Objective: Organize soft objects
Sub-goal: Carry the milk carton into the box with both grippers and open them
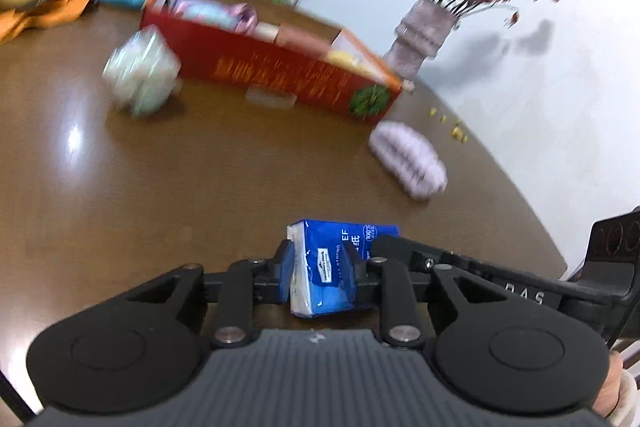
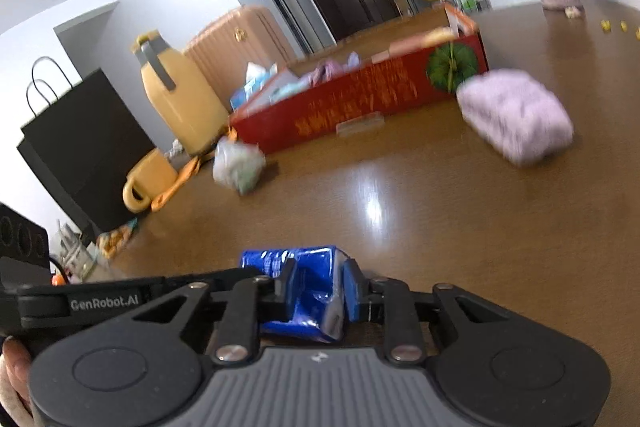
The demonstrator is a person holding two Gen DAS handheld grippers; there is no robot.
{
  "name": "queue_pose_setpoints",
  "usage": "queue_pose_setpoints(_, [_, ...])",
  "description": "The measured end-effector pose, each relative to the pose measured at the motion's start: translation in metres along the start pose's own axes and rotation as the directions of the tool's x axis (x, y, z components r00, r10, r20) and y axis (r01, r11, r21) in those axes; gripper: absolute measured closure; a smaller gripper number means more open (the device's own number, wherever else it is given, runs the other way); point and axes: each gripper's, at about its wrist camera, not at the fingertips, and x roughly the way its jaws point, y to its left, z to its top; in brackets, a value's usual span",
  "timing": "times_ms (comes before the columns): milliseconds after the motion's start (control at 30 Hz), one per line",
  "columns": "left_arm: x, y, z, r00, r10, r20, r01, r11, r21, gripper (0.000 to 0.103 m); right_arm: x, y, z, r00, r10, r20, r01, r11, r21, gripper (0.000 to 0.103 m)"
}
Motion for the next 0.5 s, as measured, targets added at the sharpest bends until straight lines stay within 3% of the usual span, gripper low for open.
queue_pose_setpoints(167, [0.013,-0.012,0.080,0.991,-0.016,0.134,0.005,0.997,0.083,0.078,0.016,0.012,0.081,0.993,-0.009,0.119,0.023,0.993,-0.115,0.080])
queue_pose_setpoints(233, [0.031,-0.009,0.118,0.988,-0.008,0.151,-0.004,0.997,0.080,0.078,0.037,0.011,0.120,0.990,-0.018,0.143,0.036,0.991,-0.131,0.080])
queue_pose_setpoints(367, [0.077,0.008,0.175,0.990,0.058,0.128,-0.064,0.997,0.043,0.078,0.096,-0.006,0.177,0.995,-0.016,0.096,0.024,0.997,-0.076,0.080])
queue_pose_setpoints(500, [0.118,0.032,0.201,0.992,0.111,0.050,-0.112,0.994,0.006,0.078,0.154,-0.021,0.200,0.999,-0.032,0.012,0.032,0.998,-0.045,0.080])
